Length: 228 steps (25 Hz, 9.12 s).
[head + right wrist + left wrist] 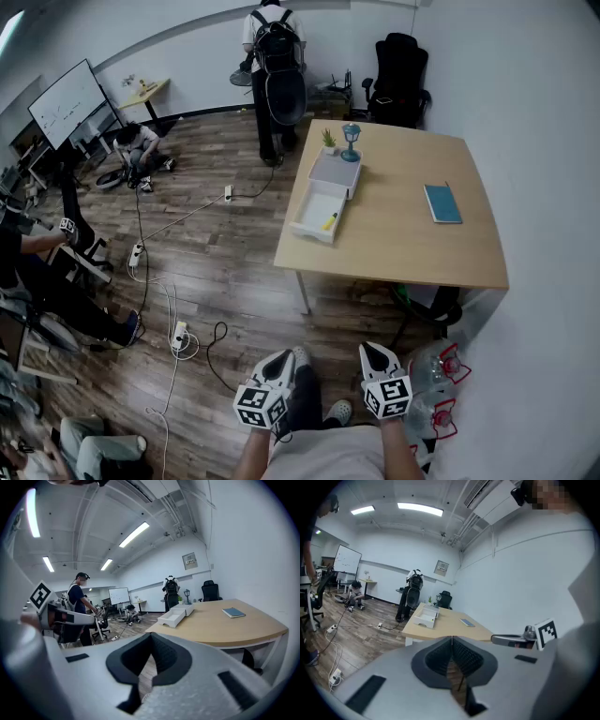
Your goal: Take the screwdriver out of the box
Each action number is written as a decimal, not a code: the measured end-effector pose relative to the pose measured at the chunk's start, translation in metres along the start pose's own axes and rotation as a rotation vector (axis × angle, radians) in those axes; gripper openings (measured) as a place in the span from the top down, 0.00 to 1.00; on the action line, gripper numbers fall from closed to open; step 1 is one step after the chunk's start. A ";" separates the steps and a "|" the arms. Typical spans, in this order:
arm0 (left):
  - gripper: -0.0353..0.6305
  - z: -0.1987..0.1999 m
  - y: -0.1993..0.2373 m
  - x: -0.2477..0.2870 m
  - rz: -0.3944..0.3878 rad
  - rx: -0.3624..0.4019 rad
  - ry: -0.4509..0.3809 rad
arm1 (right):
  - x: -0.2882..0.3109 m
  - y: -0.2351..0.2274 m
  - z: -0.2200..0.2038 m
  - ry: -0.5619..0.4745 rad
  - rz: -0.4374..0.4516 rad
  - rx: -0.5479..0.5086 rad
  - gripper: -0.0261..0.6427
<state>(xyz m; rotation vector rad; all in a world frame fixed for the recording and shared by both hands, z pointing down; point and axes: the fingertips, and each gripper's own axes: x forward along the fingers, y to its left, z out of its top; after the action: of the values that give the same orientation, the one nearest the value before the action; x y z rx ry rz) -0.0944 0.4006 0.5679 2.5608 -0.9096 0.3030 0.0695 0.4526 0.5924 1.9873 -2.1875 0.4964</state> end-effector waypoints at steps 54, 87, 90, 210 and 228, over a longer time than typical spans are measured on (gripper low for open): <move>0.80 0.122 0.272 0.158 0.044 -0.124 -0.020 | 0.322 -0.006 0.049 0.227 0.228 0.057 0.75; 0.80 0.179 0.322 0.215 0.283 -0.193 -0.157 | 0.442 -0.107 0.127 0.545 0.495 -0.515 0.74; 0.80 0.180 0.325 0.217 0.300 -0.202 -0.163 | 0.443 -0.122 0.131 0.594 0.522 -0.612 0.74; 0.81 0.177 0.248 0.374 0.119 -0.104 0.002 | 0.529 -0.163 -0.042 0.950 1.095 -1.762 0.85; 0.81 0.171 0.235 0.385 0.088 -0.069 0.044 | 0.525 -0.146 -0.003 0.764 0.974 -1.620 0.85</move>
<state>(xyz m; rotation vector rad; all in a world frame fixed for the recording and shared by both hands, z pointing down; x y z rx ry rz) 0.0605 -0.0536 0.6125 2.4458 -1.0010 0.3461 0.1527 -0.0494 0.7861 -0.1171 -1.6792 -0.3763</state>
